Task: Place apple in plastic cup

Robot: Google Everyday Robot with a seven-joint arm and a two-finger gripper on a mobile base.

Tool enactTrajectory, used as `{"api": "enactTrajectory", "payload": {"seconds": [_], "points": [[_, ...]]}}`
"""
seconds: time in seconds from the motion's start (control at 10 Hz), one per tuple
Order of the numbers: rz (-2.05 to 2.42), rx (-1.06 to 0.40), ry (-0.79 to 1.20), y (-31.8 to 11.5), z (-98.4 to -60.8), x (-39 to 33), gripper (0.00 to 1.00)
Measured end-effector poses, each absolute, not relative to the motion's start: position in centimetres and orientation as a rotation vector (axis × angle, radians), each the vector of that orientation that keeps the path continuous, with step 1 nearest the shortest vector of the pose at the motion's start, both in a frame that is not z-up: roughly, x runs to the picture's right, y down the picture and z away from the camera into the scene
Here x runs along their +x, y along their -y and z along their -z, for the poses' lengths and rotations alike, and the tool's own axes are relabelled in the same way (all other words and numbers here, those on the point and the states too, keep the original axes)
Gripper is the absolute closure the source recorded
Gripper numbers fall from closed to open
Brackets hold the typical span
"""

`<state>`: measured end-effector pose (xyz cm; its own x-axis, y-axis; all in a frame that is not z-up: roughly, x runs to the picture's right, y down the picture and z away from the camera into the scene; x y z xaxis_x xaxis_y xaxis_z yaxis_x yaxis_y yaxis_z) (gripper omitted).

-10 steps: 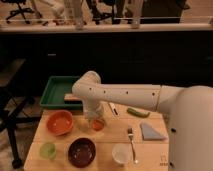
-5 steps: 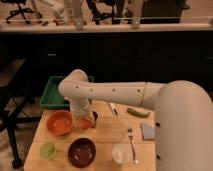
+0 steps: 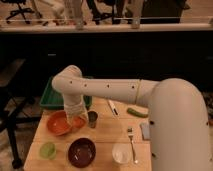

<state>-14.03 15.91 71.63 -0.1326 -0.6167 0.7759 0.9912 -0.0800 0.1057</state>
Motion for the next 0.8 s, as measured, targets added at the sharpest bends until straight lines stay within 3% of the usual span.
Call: {"api": "enactTrajectory", "payload": {"seconds": [0.4, 0.8], "points": [[1.48, -0.665, 0.914, -17.3, -70.2, -16.4, 1.0], [1.426, -0.646, 0.945, -18.2, -69.7, -18.2, 1.0]]}}
